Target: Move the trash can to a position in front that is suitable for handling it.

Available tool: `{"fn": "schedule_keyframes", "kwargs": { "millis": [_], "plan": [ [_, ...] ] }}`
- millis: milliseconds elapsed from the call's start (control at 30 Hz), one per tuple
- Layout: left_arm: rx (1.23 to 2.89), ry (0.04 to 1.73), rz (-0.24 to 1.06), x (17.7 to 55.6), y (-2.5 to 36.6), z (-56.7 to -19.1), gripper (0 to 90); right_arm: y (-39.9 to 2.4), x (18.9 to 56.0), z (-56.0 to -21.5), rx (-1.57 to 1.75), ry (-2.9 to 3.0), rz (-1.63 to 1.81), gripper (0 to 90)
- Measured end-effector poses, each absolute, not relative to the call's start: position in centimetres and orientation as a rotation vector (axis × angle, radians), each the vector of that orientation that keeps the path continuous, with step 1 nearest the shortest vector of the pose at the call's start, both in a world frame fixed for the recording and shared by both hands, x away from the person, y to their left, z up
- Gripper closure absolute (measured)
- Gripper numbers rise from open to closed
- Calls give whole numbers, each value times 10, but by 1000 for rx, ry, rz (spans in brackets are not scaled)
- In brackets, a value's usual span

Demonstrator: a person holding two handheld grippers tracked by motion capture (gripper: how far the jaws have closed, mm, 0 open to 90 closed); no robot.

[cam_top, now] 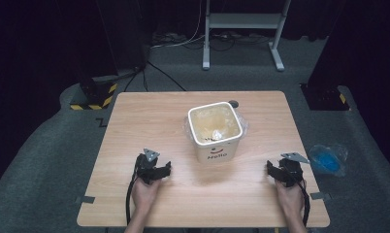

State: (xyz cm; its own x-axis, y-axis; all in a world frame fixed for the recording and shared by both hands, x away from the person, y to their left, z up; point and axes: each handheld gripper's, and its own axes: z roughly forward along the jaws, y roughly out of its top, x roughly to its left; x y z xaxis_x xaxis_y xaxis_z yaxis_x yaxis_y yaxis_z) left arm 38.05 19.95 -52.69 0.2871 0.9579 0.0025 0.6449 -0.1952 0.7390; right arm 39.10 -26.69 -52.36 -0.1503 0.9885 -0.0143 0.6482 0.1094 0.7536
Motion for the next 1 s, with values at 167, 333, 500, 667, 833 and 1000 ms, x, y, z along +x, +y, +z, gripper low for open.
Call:
{"fn": "schedule_keyframes", "kwargs": {
  "millis": [167,333,500,667,833,1000],
  "plan": [
    [1926,1433,635,380,199,-527,237,-267,391,-524,1592,1861,836,350],
    [1922,1437,632,380,199,-527,237,-267,391,-524,1590,1863,837,349],
    [1892,1483,650,381,194,-527,228,-261,395,-522,1613,1875,817,275],
    [1881,1523,656,382,189,-527,189,-253,403,-521,1620,1905,831,258],
    [1886,1530,654,383,181,-526,171,-245,408,-521,1607,1921,904,296],
    [1878,1534,647,384,171,-526,169,-235,412,-519,1598,1954,945,315]
  ]
}}
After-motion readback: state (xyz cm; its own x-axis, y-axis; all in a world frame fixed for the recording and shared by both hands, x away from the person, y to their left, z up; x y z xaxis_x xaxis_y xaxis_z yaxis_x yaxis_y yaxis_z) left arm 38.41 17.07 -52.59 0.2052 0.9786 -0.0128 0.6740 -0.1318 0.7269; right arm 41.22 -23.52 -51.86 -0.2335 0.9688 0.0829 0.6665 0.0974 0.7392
